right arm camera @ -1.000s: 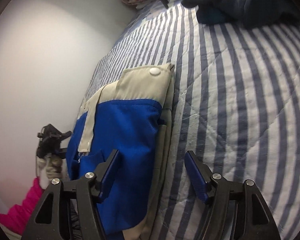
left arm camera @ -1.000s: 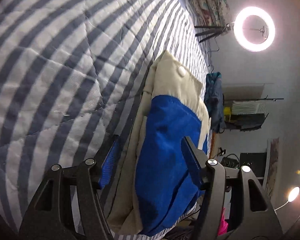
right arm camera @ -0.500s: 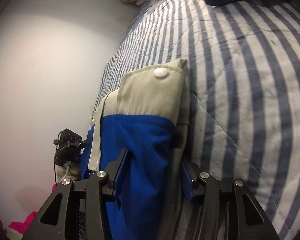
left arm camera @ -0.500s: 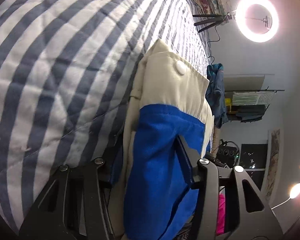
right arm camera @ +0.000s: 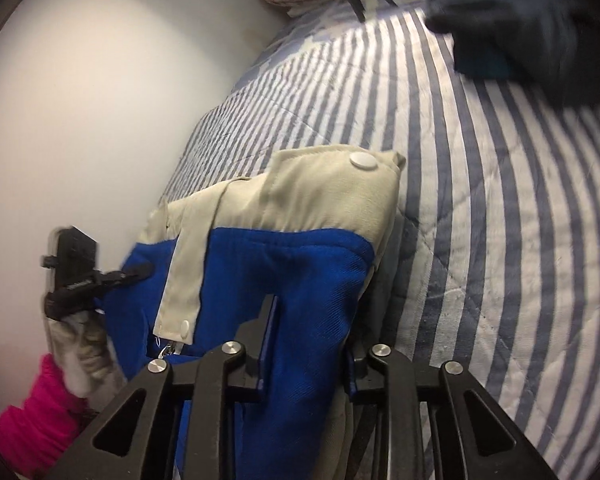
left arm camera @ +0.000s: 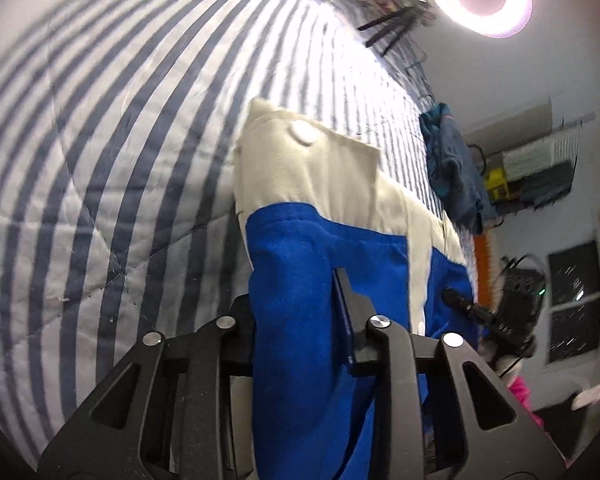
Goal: Fold large clothes
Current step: 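Lift the blue bundle off the bed with both grippers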
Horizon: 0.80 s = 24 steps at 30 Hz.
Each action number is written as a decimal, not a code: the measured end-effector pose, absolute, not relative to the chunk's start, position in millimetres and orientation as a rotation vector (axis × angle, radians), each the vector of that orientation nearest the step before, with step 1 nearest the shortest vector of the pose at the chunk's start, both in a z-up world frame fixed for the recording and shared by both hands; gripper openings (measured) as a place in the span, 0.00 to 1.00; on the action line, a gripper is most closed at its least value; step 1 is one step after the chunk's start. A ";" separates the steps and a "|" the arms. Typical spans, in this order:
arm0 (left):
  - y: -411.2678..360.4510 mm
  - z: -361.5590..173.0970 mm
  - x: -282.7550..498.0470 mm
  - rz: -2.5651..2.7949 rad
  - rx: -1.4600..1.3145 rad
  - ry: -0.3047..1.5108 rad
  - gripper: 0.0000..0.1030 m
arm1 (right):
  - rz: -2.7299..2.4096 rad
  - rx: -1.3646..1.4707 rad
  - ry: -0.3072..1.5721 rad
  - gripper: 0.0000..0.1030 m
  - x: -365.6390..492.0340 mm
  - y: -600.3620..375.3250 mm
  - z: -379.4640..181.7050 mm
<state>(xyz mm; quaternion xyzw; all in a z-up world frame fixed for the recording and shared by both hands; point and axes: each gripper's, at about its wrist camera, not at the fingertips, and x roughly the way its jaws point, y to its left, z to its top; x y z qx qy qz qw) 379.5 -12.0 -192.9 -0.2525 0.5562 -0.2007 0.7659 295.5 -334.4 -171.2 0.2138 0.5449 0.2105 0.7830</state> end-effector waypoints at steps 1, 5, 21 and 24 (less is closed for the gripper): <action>-15.5 -187.2 377.2 -0.440 -0.523 1.194 0.24 | 0.450 0.430 1.165 0.24 293.2 -329.2 -165.2; -22.9 -171.8 369.0 -0.442 -0.494 1.156 0.22 | 0.437 0.316 1.126 0.21 287.1 -306.4 -142.1; -90.0 -123.8 366.3 -0.560 -0.457 1.076 0.20 | 0.331 0.140 1.007 0.18 253.8 -331.7 -76.3; -115.8 -115.8 375.3 -0.593 -0.431 1.062 0.20 | 0.303 0.132 0.987 0.18 252.5 -349.5 -67.8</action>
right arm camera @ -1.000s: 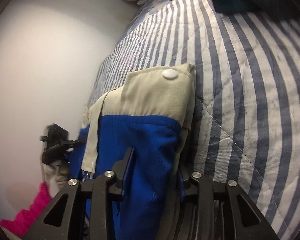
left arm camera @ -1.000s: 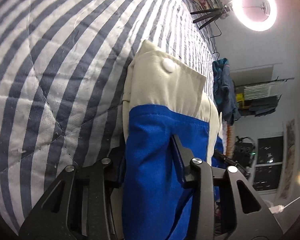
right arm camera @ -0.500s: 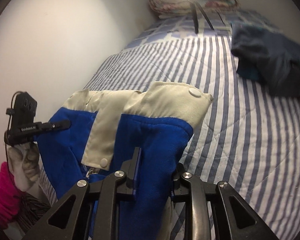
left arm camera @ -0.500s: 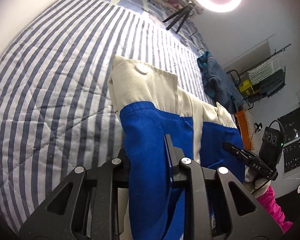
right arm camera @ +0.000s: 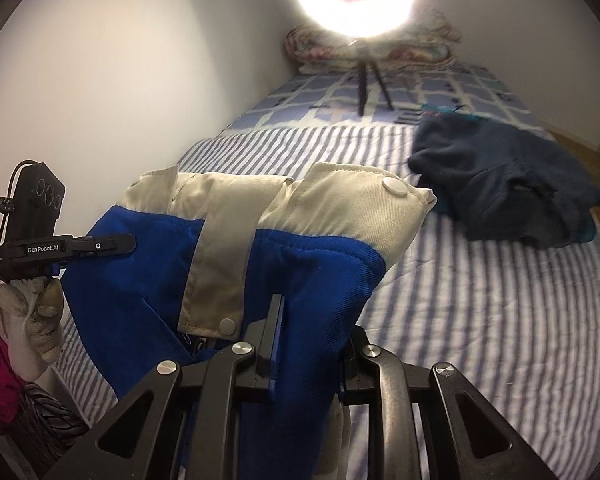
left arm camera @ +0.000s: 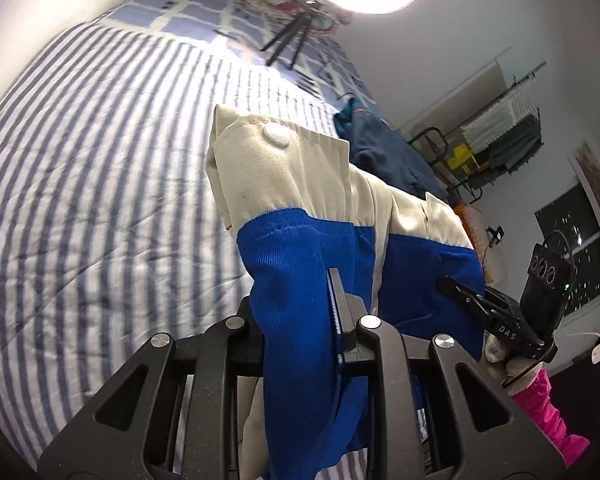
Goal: Fold large clothes
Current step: 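Lift the blue bundle off the bed with both grippers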
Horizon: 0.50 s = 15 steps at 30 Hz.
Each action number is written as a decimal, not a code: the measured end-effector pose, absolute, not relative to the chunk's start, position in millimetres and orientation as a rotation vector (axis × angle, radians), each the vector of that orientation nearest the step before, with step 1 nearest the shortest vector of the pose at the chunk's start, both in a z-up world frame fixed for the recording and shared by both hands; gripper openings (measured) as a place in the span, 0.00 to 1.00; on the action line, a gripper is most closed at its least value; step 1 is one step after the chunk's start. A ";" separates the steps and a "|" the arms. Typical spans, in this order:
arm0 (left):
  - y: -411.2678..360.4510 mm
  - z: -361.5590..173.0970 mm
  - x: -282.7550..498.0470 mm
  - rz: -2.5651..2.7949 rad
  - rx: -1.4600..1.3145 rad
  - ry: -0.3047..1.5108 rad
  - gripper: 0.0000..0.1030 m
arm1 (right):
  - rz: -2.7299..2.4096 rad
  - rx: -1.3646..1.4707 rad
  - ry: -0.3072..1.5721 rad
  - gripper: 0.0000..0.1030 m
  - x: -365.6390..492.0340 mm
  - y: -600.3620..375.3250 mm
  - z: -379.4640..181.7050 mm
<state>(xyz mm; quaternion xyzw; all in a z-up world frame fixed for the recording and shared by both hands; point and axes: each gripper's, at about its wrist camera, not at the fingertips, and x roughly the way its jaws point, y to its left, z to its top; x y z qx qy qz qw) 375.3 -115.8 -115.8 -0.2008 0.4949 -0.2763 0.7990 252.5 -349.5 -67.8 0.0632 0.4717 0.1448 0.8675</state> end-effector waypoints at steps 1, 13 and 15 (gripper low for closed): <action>-123.1 -113.6 378.2 -0.606 -0.422 1.059 0.20 | 0.294 0.133 0.980 0.18 251.7 -355.9 -65.0; -220.8 -93.1 414.4 -0.748 -0.337 1.001 0.19 | 0.157 0.099 0.911 0.18 260.6 -441.5 -32.3; -237.9 -89.3 422.2 -0.769 -0.324 0.993 0.19 | 0.135 0.095 0.900 0.18 266.7 -457.7 -28.2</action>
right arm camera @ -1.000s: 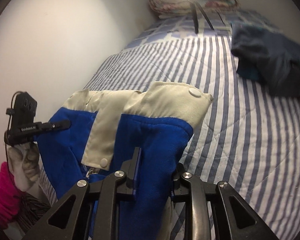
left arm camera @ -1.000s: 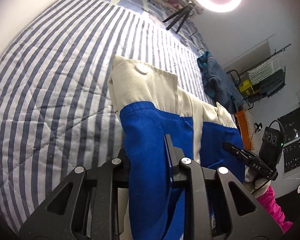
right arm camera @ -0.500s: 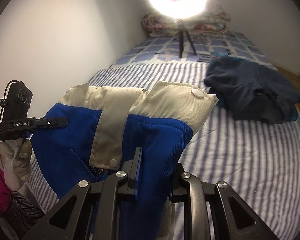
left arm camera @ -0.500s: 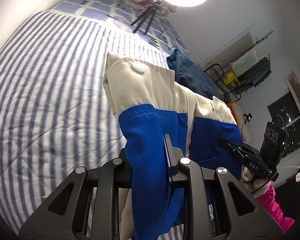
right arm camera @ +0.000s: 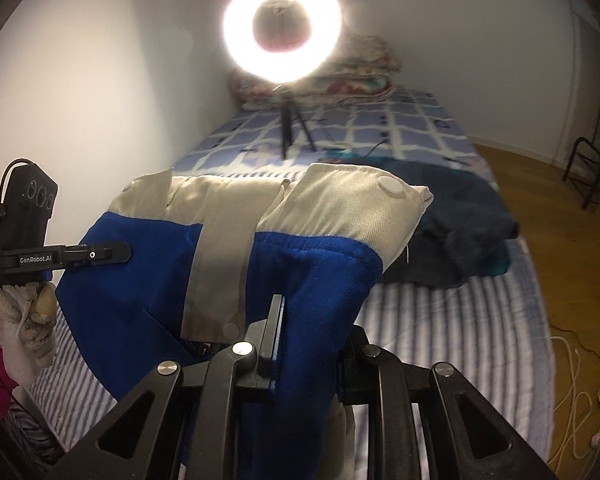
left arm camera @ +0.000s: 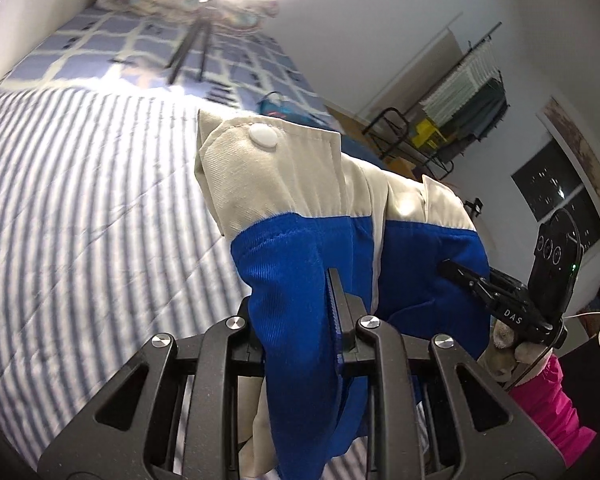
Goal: Fold large clothes
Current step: 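Lift the blue bundle off the bed with both grippers, then set the bundle down on the bed and open both grippers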
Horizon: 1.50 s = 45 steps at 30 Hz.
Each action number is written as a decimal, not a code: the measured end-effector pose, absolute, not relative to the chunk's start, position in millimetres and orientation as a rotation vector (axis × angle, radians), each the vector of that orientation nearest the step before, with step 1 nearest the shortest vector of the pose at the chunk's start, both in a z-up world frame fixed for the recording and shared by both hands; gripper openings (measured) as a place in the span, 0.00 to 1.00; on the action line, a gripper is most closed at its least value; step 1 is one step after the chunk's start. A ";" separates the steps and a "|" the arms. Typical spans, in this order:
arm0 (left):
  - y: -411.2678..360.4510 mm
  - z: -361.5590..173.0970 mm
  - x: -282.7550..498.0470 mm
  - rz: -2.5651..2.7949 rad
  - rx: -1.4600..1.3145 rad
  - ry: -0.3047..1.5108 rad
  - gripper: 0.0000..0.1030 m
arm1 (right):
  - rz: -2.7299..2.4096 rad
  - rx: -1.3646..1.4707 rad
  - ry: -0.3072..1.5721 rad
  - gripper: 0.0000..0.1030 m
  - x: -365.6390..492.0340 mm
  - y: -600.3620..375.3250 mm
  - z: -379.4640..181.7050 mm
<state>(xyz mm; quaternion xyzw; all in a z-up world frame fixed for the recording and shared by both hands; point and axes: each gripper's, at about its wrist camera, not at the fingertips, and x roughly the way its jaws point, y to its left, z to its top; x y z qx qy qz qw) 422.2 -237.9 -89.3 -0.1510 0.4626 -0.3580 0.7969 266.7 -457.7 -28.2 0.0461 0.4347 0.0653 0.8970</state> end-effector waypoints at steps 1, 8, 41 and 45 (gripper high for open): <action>-247.1 -87.4 427.0 -0.780 -0.320 0.988 0.19 | 0.125 0.093 0.896 0.18 270.3 -463.6 -26.2; -296.2 -80.6 457.5 -0.823 -0.308 0.967 0.19 | 0.065 0.068 0.872 0.18 292.1 -501.8 -17.1; -430.0 -120.3 634.5 -0.744 -0.221 0.924 0.20 | -0.053 0.056 0.861 0.19 475.4 -631.7 -58.0; -422.8 -151.1 648.9 -0.632 -0.213 0.990 0.36 | -0.222 -0.017 0.963 0.33 490.0 -650.6 -92.3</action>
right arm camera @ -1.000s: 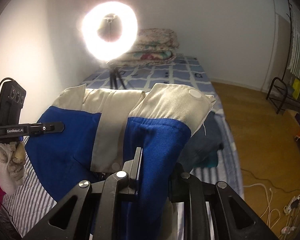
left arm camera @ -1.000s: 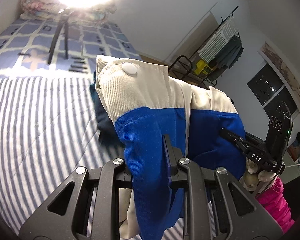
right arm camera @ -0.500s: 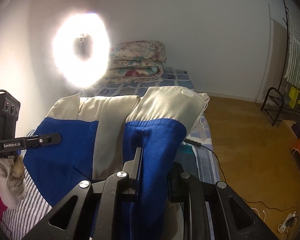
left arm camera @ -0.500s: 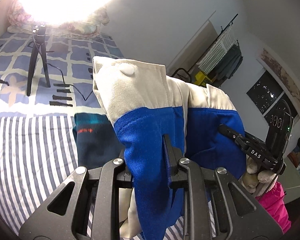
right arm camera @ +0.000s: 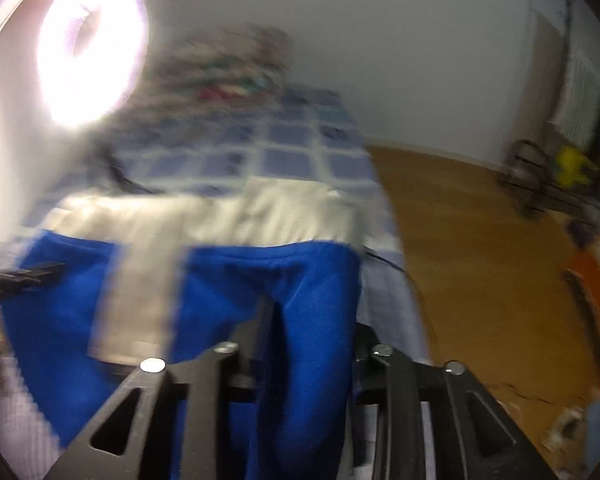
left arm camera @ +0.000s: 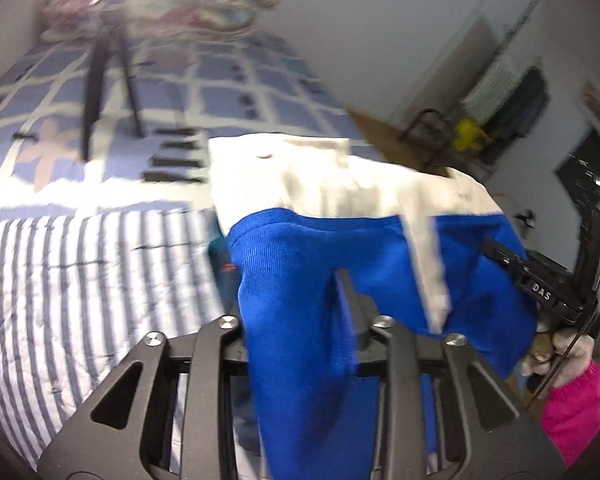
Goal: Fold large clothes
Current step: 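Set the bundle down on the bed and open both grippers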
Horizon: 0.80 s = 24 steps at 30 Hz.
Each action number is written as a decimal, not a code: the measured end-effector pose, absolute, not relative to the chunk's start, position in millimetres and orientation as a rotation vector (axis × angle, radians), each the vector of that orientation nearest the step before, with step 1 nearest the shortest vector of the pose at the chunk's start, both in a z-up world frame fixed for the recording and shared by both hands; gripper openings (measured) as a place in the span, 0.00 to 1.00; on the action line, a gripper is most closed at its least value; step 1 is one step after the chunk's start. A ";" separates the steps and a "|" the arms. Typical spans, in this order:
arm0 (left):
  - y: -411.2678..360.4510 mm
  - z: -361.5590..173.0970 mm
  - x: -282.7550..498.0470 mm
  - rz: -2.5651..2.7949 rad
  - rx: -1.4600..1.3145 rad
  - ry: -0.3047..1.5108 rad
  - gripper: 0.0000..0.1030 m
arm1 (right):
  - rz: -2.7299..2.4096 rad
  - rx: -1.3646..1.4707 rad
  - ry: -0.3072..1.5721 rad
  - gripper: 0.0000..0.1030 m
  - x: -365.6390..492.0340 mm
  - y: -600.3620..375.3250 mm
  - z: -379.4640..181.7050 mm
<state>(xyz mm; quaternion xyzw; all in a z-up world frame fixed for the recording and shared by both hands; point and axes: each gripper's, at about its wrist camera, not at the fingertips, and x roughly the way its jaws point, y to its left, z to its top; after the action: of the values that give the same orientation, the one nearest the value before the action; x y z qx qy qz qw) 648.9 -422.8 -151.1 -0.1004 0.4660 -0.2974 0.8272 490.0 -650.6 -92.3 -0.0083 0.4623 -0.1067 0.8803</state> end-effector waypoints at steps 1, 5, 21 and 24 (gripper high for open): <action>-420.6 -156.1 650.2 -0.623 -0.224 0.999 0.44 | -0.250 -0.035 0.989 0.34 491.3 -654.2 -99.6; -416.8 -154.2 644.1 -0.585 -0.191 0.981 0.51 | -0.271 -0.003 0.978 0.37 488.7 -663.8 -105.0; -350.5 -33.7 526.3 -0.619 -0.144 0.842 0.51 | -0.261 0.000 0.825 0.41 392.9 -610.4 4.5; -334.7 -6.9 488.0 -0.630 -0.126 0.812 0.51 | -0.245 -0.018 0.807 0.42 359.3 -586.1 31.3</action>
<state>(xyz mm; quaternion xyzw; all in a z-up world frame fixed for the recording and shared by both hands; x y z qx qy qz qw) 488.0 -334.7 -6.9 -0.0601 0.3881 -0.3013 0.8689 359.3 -586.1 31.3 -0.0086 0.3917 -0.1188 0.9124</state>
